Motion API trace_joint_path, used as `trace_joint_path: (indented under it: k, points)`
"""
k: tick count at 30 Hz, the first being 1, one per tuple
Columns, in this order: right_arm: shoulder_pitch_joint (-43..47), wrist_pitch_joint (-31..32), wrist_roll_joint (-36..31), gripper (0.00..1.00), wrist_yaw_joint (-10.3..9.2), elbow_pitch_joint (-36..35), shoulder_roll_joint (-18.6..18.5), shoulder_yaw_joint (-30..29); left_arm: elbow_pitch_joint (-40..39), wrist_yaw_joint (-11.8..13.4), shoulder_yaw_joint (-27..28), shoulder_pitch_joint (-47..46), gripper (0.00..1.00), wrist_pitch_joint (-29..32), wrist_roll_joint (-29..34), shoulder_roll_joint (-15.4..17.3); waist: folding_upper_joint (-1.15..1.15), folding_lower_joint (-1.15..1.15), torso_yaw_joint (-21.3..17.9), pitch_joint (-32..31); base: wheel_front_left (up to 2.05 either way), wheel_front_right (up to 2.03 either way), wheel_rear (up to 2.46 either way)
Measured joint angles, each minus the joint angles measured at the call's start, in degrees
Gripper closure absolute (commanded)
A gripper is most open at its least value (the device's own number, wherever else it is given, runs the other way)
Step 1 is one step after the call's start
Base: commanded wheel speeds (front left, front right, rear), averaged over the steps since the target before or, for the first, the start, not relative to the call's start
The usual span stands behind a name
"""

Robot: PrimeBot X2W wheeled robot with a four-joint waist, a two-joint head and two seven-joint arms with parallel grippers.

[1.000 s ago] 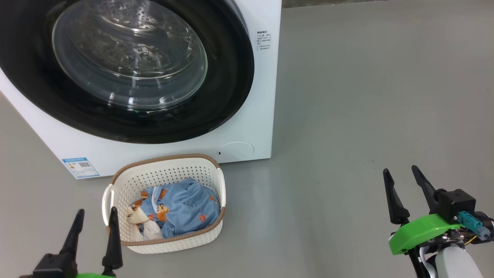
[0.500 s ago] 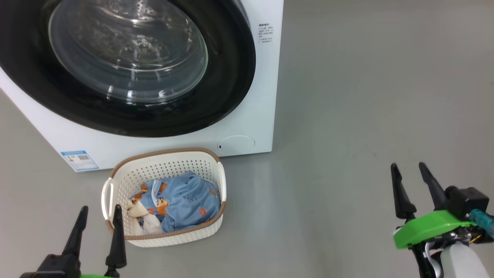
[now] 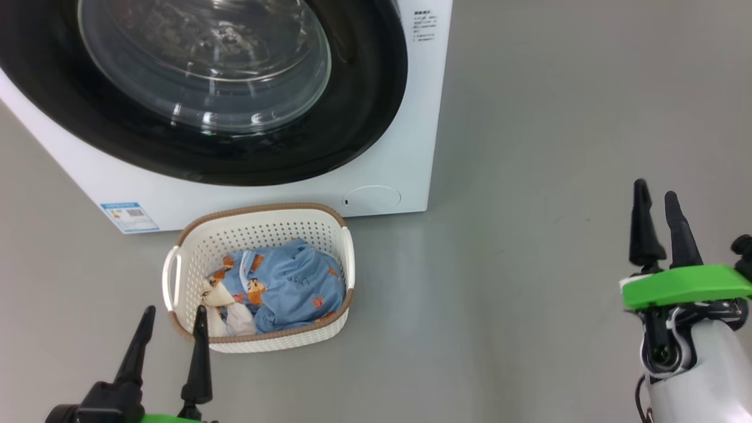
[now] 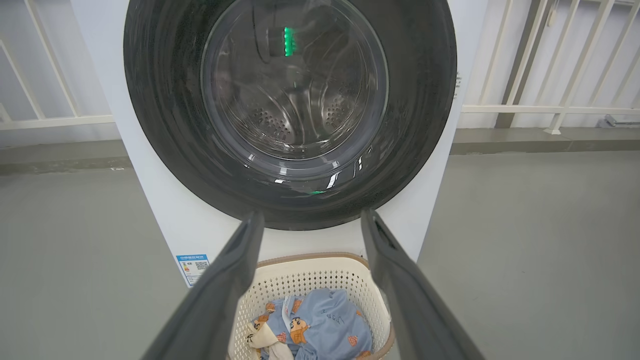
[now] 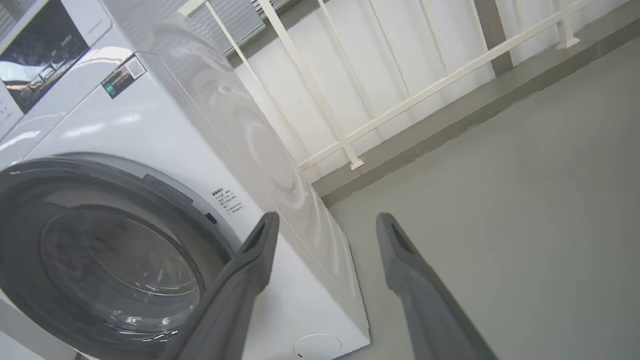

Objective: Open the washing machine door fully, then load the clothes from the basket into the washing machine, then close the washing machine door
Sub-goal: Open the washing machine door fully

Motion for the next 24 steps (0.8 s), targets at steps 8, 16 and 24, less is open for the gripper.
trace_joint_path:
  k: [8,16,24]
  points:
    - [-3.9,5.7,22.3,0.72,0.0,2.0,-1.8,-0.6,-0.3,0.2,-0.6,-0.2,0.0,0.0,0.0,0.0,0.0,0.0,1.6,1.9,0.0,0.0,0.0]
    - [-8.2,14.7,35.4,1.0,0.0,3.9,-4.7,-1.8,-0.6,0.6,-1.9,-1.3,0.0,0.0,-0.4,0.0,0.0,0.0,3.1,4.5,0.0,0.0,0.0]
    - [-13.0,22.5,41.2,1.0,0.0,5.2,-7.3,-1.9,-0.6,0.9,-3.6,-2.8,0.0,0.0,-1.2,0.0,0.0,0.0,4.4,7.1,0.0,0.0,0.0]
